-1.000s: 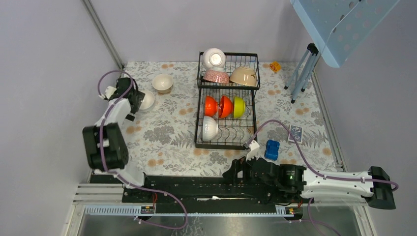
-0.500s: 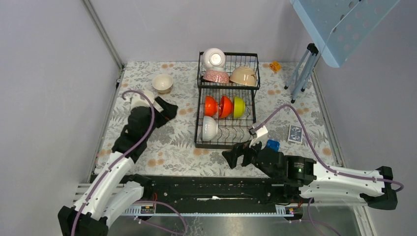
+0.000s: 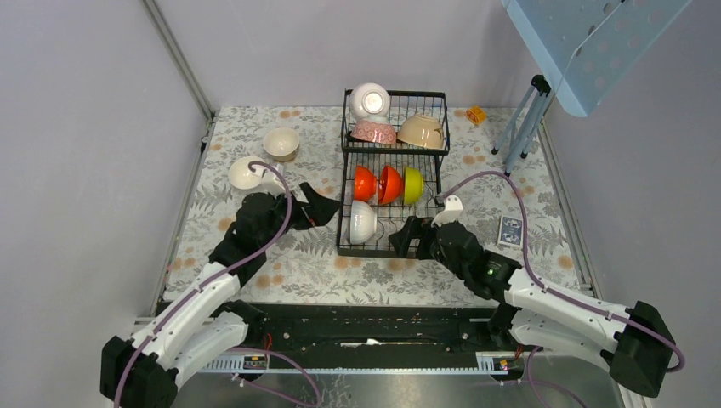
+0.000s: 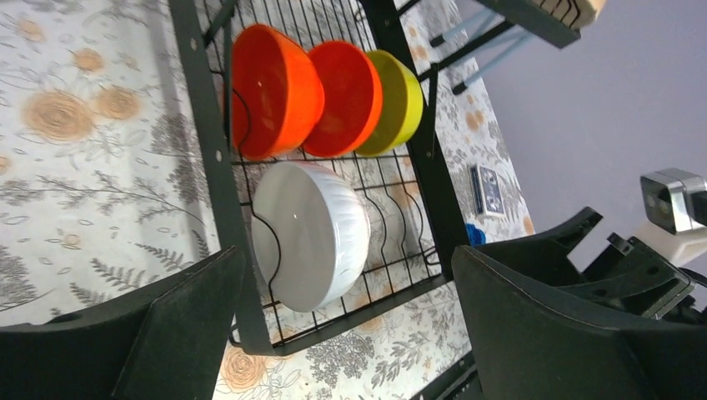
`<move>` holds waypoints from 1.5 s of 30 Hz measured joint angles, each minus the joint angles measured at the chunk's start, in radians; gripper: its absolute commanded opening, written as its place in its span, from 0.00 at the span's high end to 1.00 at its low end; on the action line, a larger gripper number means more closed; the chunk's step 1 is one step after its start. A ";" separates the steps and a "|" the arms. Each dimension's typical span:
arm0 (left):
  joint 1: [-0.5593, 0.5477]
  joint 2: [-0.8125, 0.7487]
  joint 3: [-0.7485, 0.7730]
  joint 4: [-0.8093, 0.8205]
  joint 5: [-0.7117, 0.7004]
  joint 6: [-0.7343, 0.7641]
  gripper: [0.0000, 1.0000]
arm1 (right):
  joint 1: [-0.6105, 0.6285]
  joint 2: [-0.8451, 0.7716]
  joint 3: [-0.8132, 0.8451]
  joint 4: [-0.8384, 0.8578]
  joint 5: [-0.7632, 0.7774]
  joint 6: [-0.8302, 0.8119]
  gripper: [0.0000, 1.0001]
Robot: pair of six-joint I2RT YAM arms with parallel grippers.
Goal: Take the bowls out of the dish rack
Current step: Pick up the bowl from the dish rack.
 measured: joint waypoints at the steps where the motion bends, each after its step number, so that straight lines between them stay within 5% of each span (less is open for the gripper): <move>1: -0.002 0.019 -0.004 0.019 0.019 -0.002 0.01 | -0.002 -0.005 -0.018 0.020 -0.013 0.009 0.00; 14: -0.188 0.112 -0.103 0.156 0.011 -0.008 0.07 | -0.012 -0.044 -0.233 0.337 -0.106 0.154 0.01; 45: -0.193 0.385 -0.138 0.505 0.087 -0.031 0.44 | -0.015 -0.184 -0.380 0.496 -0.227 0.161 0.01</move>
